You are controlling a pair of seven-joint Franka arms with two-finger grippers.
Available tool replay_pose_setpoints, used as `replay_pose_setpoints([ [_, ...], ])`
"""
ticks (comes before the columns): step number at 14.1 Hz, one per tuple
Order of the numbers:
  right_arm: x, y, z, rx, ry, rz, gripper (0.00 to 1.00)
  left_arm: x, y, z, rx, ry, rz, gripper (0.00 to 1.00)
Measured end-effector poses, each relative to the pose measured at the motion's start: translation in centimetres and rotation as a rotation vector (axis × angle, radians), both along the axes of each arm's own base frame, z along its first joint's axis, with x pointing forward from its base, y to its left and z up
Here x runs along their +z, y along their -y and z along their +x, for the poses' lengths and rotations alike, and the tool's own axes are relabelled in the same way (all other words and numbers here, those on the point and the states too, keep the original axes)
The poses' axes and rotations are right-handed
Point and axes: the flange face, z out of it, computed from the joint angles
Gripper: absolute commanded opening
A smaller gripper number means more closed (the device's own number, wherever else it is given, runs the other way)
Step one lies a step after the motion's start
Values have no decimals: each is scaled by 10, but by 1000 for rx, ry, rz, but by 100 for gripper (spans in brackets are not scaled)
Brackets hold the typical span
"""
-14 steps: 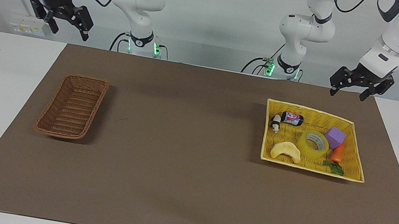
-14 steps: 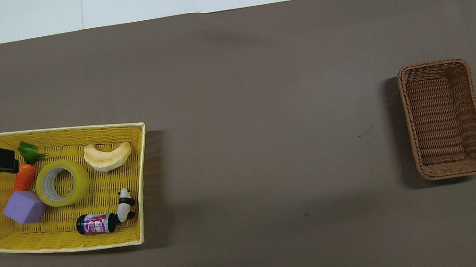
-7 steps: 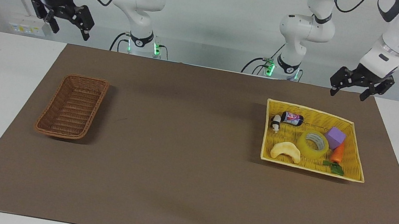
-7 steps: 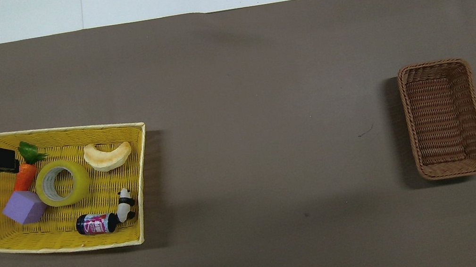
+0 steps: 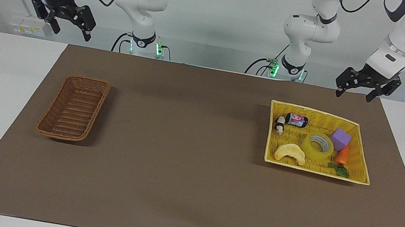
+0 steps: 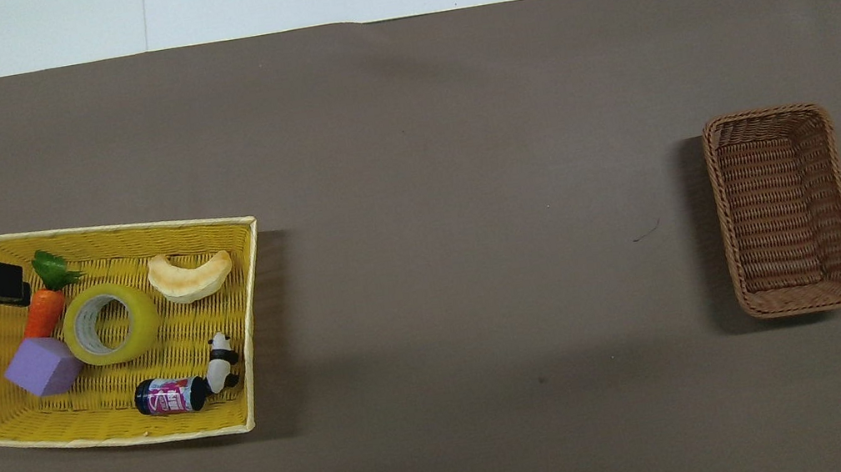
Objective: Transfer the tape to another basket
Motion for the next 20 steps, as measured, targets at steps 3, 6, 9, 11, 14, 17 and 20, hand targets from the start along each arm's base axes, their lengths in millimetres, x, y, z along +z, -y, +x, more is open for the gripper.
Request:
replay_pose_setpoints([
  [3, 0, 0, 0, 0, 0, 0, 100, 0, 0, 0, -5, 0, 0, 100],
  [6, 0, 0, 0, 0, -1, 0, 100, 0, 0, 0, -25, 0, -2, 100],
  [9, 0, 0, 0, 0, -1, 0, 100, 0, 0, 0, -37, 0, -6, 100],
  [11, 0, 0, 0, 0, -1, 0, 100, 0, -3, 0, -73, -1, -9, 100],
  [14, 0, 0, 0, 0, -1, 0, 100, -3, -20, 1, -144, -10, -14, 100],
  [17, 0, 0, 0, 0, -1, 0, 100, -18, -42, 2, -238, -33, -23, 100],
  [20, 0, 0, 0, 0, -1, 0, 100, -52, -57, 10, -281, -24, -27, 100],
])
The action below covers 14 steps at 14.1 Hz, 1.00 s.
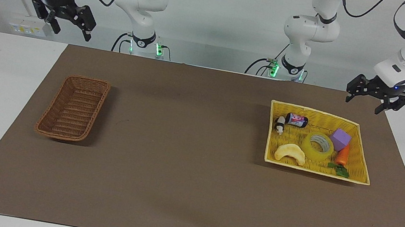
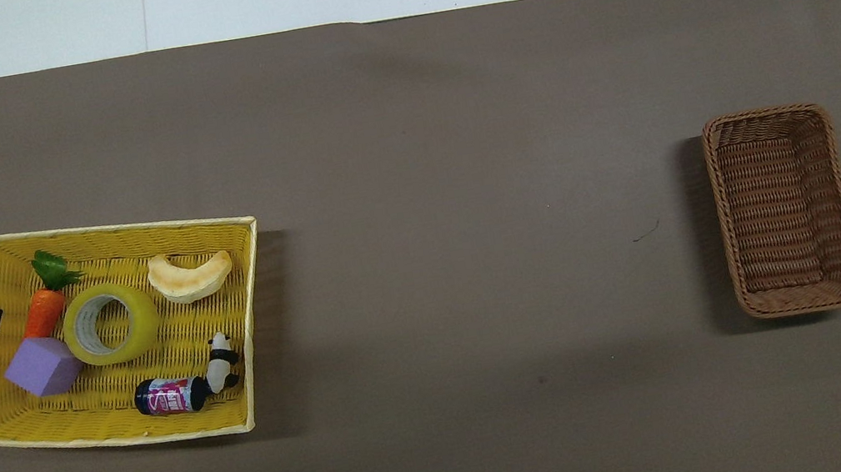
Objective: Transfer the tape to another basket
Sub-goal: 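Reach the left gripper down into the yellow tray toward the tape roll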
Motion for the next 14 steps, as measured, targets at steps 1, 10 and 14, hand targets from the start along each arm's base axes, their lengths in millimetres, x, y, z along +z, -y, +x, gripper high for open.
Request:
replay_pose_setpoints([
  [1, 0, 0, 0, 0, 0, 0, 100, -13, -4, 1, 6, -5, 0, 100],
  [10, 0, 0, 0, 0, 0, 0, 100, -114, -24, 0, 85, 8, 2, 100],
  [14, 0, 0, 0, 0, 0, 0, 100, -167, -39, 4, 115, -12, 2, 90],
])
